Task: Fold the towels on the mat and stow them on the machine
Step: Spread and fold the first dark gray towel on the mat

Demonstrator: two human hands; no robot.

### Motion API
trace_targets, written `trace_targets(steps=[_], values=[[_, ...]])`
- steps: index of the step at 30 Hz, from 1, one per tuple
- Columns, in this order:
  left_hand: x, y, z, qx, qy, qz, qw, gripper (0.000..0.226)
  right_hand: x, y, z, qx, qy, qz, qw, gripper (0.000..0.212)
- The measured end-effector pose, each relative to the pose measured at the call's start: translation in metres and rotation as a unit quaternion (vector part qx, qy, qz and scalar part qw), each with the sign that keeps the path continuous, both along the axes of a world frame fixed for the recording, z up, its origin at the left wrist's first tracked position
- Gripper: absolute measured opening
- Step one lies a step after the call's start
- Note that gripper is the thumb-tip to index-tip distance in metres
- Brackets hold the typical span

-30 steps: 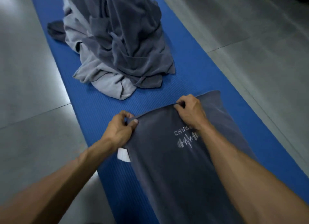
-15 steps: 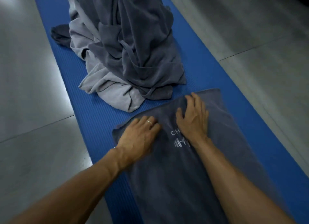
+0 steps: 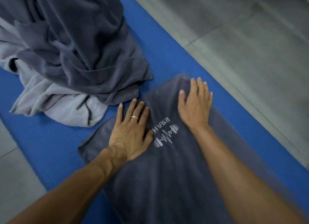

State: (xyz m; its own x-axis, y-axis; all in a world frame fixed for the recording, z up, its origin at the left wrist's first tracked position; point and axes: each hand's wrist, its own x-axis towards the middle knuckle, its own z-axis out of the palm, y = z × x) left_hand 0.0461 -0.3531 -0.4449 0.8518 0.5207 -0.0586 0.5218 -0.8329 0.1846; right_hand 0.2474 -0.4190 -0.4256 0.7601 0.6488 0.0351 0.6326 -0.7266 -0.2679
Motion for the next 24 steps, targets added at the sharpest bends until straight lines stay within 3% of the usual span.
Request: trace_targets(steps=[2, 6, 11, 14, 16, 18, 21, 24], values=[[0.018, -0.009, -0.003, 0.006, -0.035, -0.037, 0.999, 0.064, -0.025, -0.034, -0.008, -0.025, -0.024, -0.026, 0.999, 0.059], [0.045, -0.018, -0.007, -0.004, 0.012, -0.046, 0.999, 0.071, 0.007, -0.042, -0.022, -0.154, 0.039, -0.013, 0.987, 0.065], [0.05, -0.022, 0.002, 0.013, -0.008, -0.039, 0.999, 0.068, 0.024, -0.055, -0.003, -0.073, 0.088, 0.016, 0.993, 0.06], [0.081, -0.053, 0.005, -0.001, -0.076, -0.124, 0.989, 0.06, -0.009, -0.122, 0.002, 0.01, 0.011, -0.075, 0.997, 0.054], [0.105, -0.085, 0.009, -0.019, -0.07, -0.195, 0.978, 0.061, -0.024, -0.178, 0.002, -0.02, -0.016, -0.163, 0.986, 0.053], [0.123, -0.112, 0.004, -0.028, -0.031, -0.246, 0.968, 0.066, -0.019, -0.229, 0.001, -0.101, 0.033, -0.214, 0.971, 0.055], [0.129, -0.125, -0.005, 0.004, 0.02, -0.259, 0.966, 0.073, 0.02, -0.278, -0.001, -0.21, 0.093, -0.183, 0.956, 0.061], [0.129, -0.126, -0.003, 0.023, 0.027, -0.248, 0.968, 0.076, 0.045, -0.285, 0.006, -0.168, 0.135, -0.202, 0.956, 0.06]])
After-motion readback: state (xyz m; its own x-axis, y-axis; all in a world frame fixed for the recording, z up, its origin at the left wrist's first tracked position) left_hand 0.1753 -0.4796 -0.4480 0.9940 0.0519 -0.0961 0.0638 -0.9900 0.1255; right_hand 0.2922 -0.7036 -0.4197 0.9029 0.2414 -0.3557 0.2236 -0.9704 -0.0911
